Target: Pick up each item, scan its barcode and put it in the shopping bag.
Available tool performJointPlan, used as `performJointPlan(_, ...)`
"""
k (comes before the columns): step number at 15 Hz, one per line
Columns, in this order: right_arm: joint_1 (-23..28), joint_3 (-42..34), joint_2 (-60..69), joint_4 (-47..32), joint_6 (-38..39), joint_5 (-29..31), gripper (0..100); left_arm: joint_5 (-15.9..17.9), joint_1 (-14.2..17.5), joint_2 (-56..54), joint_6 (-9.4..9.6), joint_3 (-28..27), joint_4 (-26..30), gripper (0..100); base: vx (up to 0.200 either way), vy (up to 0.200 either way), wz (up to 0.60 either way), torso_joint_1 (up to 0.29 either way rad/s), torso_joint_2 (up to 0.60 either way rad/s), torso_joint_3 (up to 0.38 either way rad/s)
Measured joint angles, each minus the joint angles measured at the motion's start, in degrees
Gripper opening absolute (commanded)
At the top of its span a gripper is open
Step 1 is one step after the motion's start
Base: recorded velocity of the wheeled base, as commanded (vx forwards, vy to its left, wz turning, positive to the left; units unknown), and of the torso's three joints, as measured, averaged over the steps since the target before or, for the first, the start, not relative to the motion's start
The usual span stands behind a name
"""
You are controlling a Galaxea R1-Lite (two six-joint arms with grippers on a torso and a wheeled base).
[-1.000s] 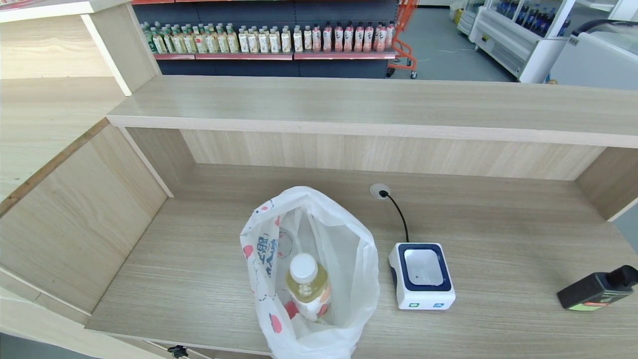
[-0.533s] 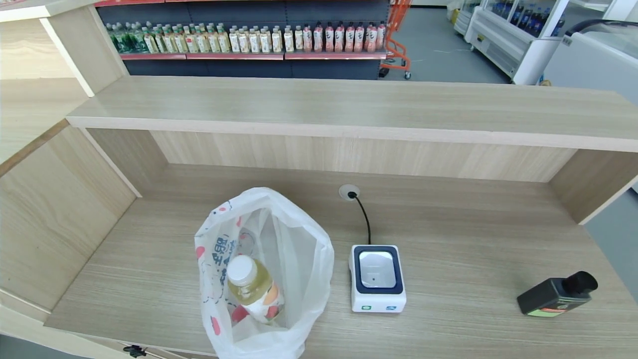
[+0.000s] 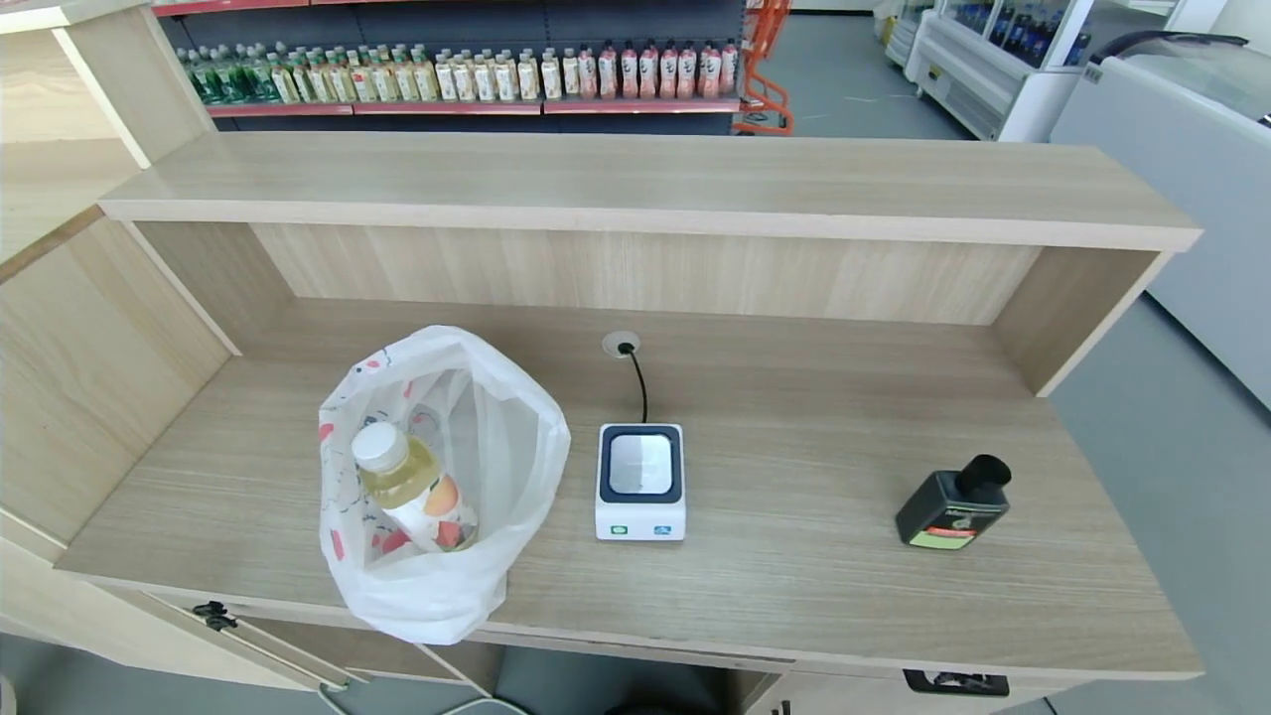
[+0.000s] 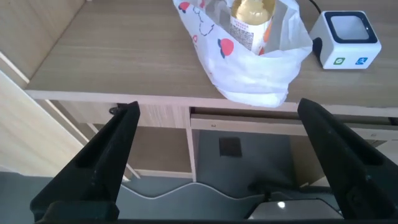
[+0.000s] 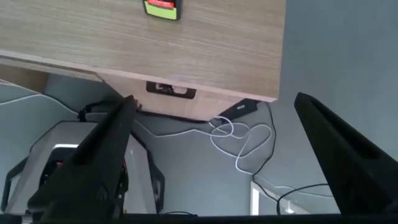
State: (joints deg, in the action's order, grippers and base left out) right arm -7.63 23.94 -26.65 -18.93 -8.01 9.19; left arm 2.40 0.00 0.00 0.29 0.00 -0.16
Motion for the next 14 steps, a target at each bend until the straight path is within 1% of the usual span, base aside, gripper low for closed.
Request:
performJointPlan(2,0.11,-0.05,-2.45,1.67,0.22,0.74,100,-0.02,0.00,0.00,0.00,0.00,-0.02,100,0.000,0.000,0.00,0.000,0.00,0.000)
performJointPlan(6,0.89,2.46,-13.23,9.33,0.21,1.07,100,-0.02,0.02,0.00,0.00,0.00,0.00,100,0.000,0.000,0.00,0.000,0.00,0.000)
performJointPlan(7,1.96,3.60,-16.51,10.31,-0.46,1.06,100,-0.05,-0.10,0.00,-0.02,0.00,0.02,100,0.000,0.000,0.00,0.000,0.00,0.000)
performJointPlan(9,5.63,5.61,-22.60,11.43,-4.47,1.01,100,-0.02,0.00,0.00,0.20,0.00,0.00,100,0.000,0.000,0.00,0.000,0.00,0.000)
performJointPlan(12,10.17,6.46,-28.06,11.63,-9.06,1.15,100,-0.05,-0.02,0.00,0.28,0.00,0.00,100,0.000,-0.200,0.00,0.002,0.00,0.007)
performJointPlan(14,11.87,5.81,-29.83,11.54,-11.45,1.26,100,-0.05,-0.05,0.00,0.09,0.00,0.02,100,0.000,0.000,0.00,0.000,0.00,0.000)
